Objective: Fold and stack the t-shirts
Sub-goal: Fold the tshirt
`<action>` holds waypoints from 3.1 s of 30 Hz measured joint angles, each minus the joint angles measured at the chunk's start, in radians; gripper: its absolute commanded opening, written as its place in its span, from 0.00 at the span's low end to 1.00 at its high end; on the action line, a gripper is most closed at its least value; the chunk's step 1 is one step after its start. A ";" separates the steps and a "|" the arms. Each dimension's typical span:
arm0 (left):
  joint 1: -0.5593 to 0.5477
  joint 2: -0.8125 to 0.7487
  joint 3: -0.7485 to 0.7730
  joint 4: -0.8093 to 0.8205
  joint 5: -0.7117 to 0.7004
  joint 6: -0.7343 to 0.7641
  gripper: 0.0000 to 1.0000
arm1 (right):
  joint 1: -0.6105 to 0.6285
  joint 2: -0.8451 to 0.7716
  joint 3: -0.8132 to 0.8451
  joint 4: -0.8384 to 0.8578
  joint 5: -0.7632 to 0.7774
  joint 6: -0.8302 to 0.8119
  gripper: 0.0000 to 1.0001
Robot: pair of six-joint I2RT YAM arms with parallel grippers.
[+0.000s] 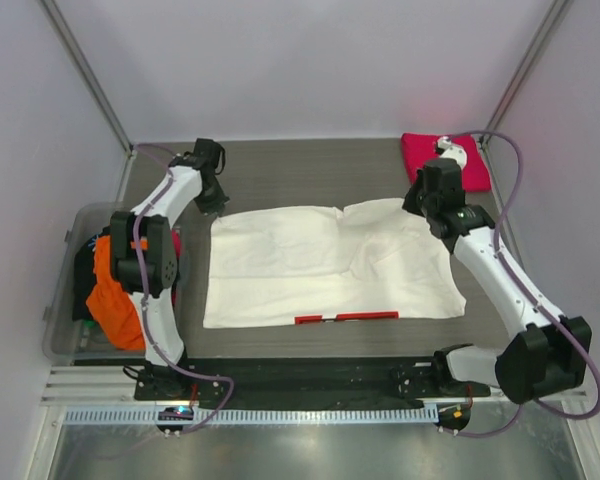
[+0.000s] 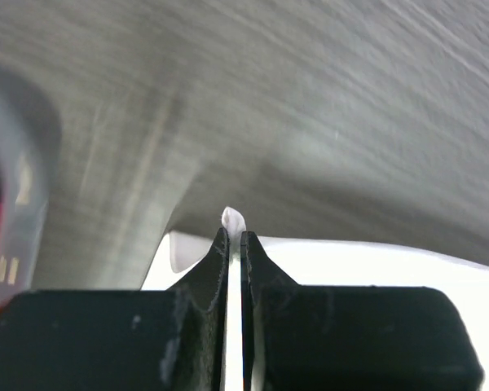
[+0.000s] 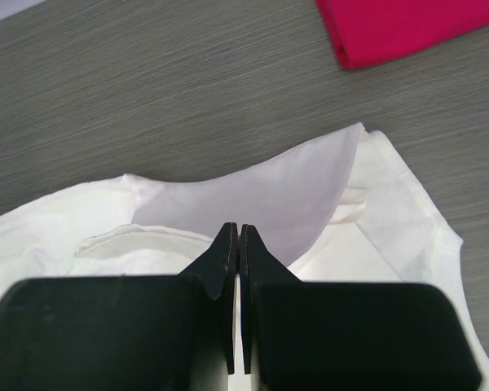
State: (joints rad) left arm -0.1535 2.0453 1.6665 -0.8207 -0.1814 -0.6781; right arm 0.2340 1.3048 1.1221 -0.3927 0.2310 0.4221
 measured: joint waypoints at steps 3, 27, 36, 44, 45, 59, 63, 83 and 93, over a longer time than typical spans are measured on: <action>-0.011 -0.109 -0.090 0.023 -0.002 0.010 0.00 | -0.008 -0.095 -0.058 -0.005 0.021 0.011 0.01; -0.090 -0.507 -0.589 0.181 -0.117 -0.003 0.00 | -0.014 -0.645 -0.387 -0.198 0.114 0.240 0.01; -0.121 -0.573 -0.683 0.204 -0.146 -0.048 0.00 | -0.014 -0.850 -0.484 -0.297 0.168 0.406 0.01; -0.157 -0.637 -0.755 0.219 -0.189 -0.083 0.13 | -0.014 -0.991 -0.539 -0.394 0.222 0.515 0.02; -0.159 -0.651 -0.772 0.220 -0.196 -0.094 0.22 | -0.014 -1.005 -0.539 -0.407 0.233 0.531 0.25; -0.166 -1.009 -0.886 0.211 -0.253 -0.172 0.56 | -0.014 -1.041 -0.537 -0.461 0.301 0.621 0.74; -0.189 -0.962 -0.881 0.264 -0.178 -0.120 0.55 | -0.014 -0.933 -0.549 -0.334 0.176 0.573 0.73; -0.386 -0.461 -0.790 0.337 -0.020 -0.051 0.47 | -0.014 0.011 -0.511 0.079 -0.177 0.527 0.77; -0.547 -0.558 -0.897 0.369 -0.007 -0.198 0.47 | -0.016 0.576 0.049 0.169 -0.286 0.431 0.74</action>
State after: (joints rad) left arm -0.7006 1.4876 0.7696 -0.4515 -0.1883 -0.8761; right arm 0.2184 1.8809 1.1713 -0.2241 -0.0555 0.8532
